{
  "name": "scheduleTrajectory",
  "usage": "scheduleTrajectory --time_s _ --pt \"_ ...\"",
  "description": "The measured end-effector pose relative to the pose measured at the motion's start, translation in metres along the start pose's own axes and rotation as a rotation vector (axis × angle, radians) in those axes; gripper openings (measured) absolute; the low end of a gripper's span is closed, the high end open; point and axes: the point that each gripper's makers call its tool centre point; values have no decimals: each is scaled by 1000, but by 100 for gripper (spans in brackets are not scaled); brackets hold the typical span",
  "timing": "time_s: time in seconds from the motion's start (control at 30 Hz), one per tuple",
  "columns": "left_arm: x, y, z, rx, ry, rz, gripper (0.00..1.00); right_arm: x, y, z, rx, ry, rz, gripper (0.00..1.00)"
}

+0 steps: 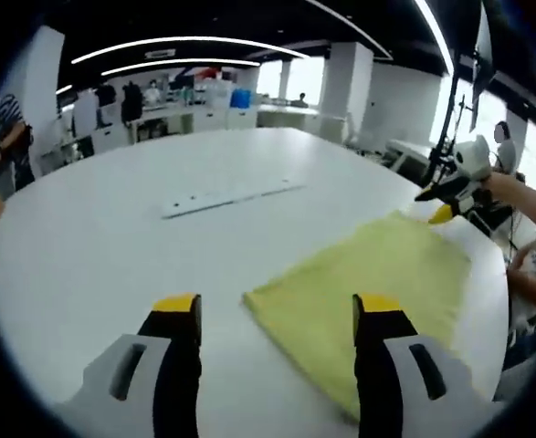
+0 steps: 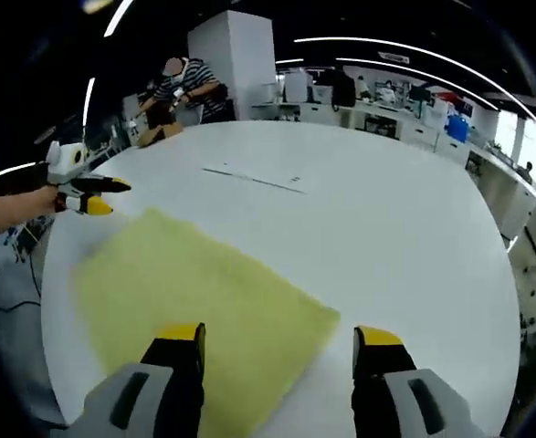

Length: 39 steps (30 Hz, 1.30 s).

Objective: Fold the garment on the visible template until the final outline fits inside the template.

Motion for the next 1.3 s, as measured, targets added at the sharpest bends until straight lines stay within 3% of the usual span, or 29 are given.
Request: scheduleTrajectory --time_s 0.33,0.7,1.1,1.3 --pt "-31 -19 29 17 -35 -7 72 -33 -17 -26 -22 28 -10 69" --pt "-53 -50 53 0 -43 -35 68 -58 -53 -47 -41 31 -61 61" --pt "-63 -84 80 25 -35 -98 47 -76 -82 -46 65 -60 -69 40" --pt "-61 -93 87 -27 -31 -86 35 -81 -96 -47 115 -81 -73 30"
Point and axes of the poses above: the point that each gripper's makers call its tool centre point, and the gripper's own axes: x roughly forward along the fingers, z roughly to its right, y roughly out of its top, and after that the axes turned 6 degrees about -y, right-handed
